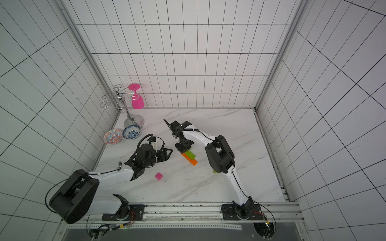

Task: Assemble a small pinwheel with lego
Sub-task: Assemble the lego brick with the lego brick.

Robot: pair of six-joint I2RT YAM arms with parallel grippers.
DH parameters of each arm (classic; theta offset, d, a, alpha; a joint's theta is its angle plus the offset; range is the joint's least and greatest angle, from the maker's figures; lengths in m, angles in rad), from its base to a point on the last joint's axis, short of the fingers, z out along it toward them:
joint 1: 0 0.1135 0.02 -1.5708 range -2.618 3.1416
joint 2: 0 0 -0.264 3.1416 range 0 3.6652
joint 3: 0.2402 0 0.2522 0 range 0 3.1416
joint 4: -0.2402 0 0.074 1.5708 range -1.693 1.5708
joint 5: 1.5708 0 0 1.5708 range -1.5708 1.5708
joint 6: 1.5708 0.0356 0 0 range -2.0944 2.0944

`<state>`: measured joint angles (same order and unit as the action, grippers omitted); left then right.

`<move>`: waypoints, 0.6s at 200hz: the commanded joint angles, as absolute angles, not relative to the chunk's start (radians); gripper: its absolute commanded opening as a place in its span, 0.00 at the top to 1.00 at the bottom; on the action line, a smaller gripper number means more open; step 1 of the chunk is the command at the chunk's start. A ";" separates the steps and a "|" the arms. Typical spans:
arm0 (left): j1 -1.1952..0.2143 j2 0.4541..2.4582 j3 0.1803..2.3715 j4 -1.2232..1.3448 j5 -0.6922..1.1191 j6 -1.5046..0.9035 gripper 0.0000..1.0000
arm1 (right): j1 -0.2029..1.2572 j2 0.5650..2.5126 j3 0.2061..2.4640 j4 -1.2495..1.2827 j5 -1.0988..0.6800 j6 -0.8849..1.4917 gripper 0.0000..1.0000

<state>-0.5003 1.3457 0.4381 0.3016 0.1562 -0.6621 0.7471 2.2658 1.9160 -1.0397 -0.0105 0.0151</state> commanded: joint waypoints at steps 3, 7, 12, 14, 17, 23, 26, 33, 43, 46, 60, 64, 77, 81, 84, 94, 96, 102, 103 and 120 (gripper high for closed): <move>-0.495 1.327 0.439 0.297 0.150 -0.655 0.25 | 0.759 2.284 1.915 -1.075 0.053 0.013 0.94; -0.495 1.326 0.438 0.297 0.150 -0.654 0.25 | 0.761 2.285 1.910 -1.076 0.058 0.016 0.94; -0.494 1.324 0.436 0.296 0.150 -0.654 0.25 | 0.765 2.288 1.902 -1.074 0.061 0.018 0.94; -0.494 1.323 0.435 0.295 0.150 -0.655 0.25 | 0.766 2.289 1.899 -1.073 0.061 0.020 0.94; -0.494 1.322 0.434 0.294 0.150 -0.655 0.25 | 0.768 2.290 1.892 -1.072 0.061 0.021 0.94; -0.495 1.317 0.432 0.291 0.148 -0.655 0.25 | 0.772 2.293 1.879 -1.065 0.059 0.025 0.94; -0.494 1.314 0.432 0.290 0.147 -0.655 0.25 | 0.774 2.296 1.873 -1.062 0.059 0.027 0.94; -0.495 1.310 0.431 0.287 0.144 -0.653 0.25 | 0.777 2.304 1.862 -1.054 0.057 0.030 0.94; -0.494 1.302 0.426 0.281 0.139 -0.653 0.25 | 0.783 2.314 1.846 -1.052 0.054 0.034 0.94; -0.495 1.299 0.426 0.277 0.138 -0.653 0.25 | 0.786 2.318 1.841 -1.050 0.054 0.035 0.94; -0.495 1.286 0.418 0.270 0.130 -0.651 0.25 | 0.791 2.330 1.821 -1.043 0.049 0.041 0.94; -0.494 1.282 0.418 0.267 0.128 -0.651 0.25 | 0.791 2.332 1.815 -1.040 0.044 0.043 0.94; -0.493 1.271 0.416 0.255 0.122 -0.650 0.25 | 0.789 2.338 1.798 -1.029 0.034 0.053 0.93; -0.493 1.269 0.414 0.253 0.120 -0.649 0.25 | 0.789 2.340 1.796 -1.029 0.033 0.056 0.93; -0.493 1.267 0.414 0.250 0.118 -0.649 0.25 | 0.790 2.343 1.794 -1.030 0.031 0.058 0.94; -0.492 1.260 0.412 0.242 0.114 -0.649 0.25 | 0.788 2.353 1.788 -1.029 0.024 0.063 0.93; -0.492 1.258 0.412 0.240 0.114 -0.649 0.25 | 0.788 2.356 1.787 -1.030 0.022 0.064 0.93; -0.492 1.254 0.411 0.236 0.112 -0.648 0.25 | 0.788 2.362 1.781 -1.031 0.018 0.066 0.93; -0.492 1.254 0.409 0.235 0.112 -0.647 0.25 | 0.788 2.362 1.780 -1.030 0.017 0.066 0.93; -0.487 1.241 0.403 0.226 0.107 -0.646 0.25 | 0.786 2.380 1.770 -1.030 -0.002 0.074 0.91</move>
<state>-0.4953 1.2675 0.4213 0.2489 0.1337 -0.6559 0.7807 2.2513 1.8626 -0.9928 0.0502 0.0551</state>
